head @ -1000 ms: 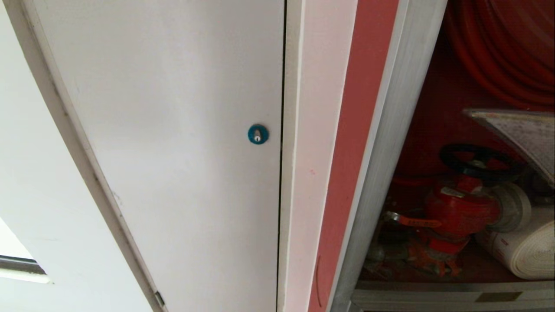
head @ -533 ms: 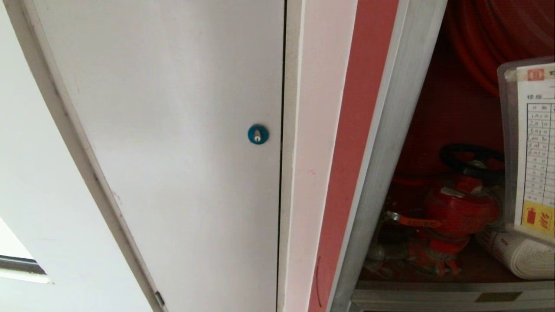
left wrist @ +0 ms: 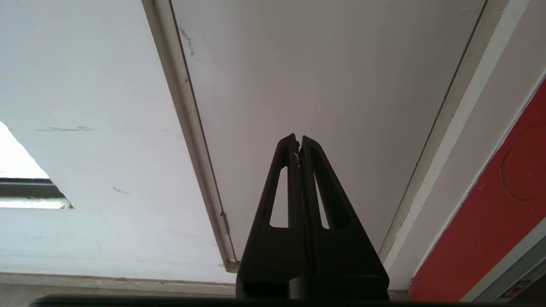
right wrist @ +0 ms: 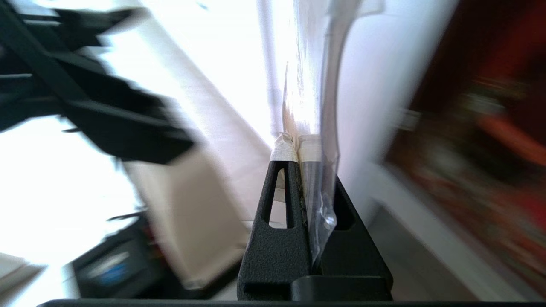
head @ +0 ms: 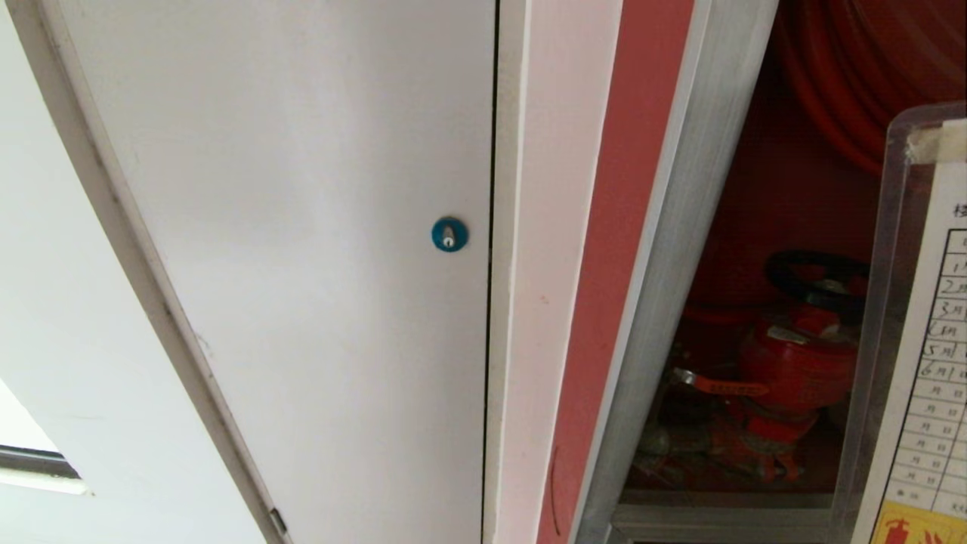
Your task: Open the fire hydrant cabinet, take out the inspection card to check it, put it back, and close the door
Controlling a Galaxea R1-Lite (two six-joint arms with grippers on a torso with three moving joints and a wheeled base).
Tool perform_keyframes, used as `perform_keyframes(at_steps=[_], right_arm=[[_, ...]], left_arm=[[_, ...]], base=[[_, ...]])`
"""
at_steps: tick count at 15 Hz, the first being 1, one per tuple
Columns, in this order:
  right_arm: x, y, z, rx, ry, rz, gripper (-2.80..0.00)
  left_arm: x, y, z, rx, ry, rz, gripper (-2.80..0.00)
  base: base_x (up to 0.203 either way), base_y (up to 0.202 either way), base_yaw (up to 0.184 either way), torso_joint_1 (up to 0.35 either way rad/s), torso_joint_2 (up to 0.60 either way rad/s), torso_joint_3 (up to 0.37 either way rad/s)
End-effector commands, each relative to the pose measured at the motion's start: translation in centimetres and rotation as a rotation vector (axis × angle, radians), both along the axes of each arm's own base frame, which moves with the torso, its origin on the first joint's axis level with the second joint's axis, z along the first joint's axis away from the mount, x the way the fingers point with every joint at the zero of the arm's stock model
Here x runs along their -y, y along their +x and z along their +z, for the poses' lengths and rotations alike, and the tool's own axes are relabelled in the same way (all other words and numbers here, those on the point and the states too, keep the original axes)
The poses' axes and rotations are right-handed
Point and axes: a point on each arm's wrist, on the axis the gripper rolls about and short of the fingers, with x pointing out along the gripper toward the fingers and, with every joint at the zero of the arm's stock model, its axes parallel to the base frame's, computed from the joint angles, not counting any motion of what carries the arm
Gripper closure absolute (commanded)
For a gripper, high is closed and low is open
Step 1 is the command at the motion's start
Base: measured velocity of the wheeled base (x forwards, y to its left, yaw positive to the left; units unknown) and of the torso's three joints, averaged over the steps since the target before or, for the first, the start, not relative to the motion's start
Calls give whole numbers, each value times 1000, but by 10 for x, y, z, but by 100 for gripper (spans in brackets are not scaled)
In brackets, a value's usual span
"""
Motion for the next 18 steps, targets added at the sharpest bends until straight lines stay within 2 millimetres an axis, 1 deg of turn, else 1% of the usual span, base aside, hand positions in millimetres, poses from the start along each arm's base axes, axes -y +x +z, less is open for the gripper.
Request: perform_keyframes(at_steps=[1,5,9,12,14,17,18], right_arm=[[-2,13,0,-55,24,66,0],[-10,60,2,-147,57,217,0],[-35,106,10,-119,89,372,0],[-55,122,14,-108,100,373,0],[-65,136,12,-128,118,369,0],[-82,146,13,-124,161,390,0],[-88,151,9,-132,165,395,0]], left_arm=[[0,0,0,-1,0,0,0],[0,0,0,-1,0,0,0],[0,0,0,-2,0,0,0],[0,0,0,-1,0,0,0],[0,0,0,-1,0,0,0],[0,0,0,-1,0,0,0],[0,0,0,-1,0,0,0]], base=[[0,0,0,0,0,0],[0,0,0,0,0,0],[0,0,0,0,0,0],[0,0,0,0,0,0],[0,0,0,0,0,0],[0,0,0,0,0,0],[0,0,0,0,0,0]])
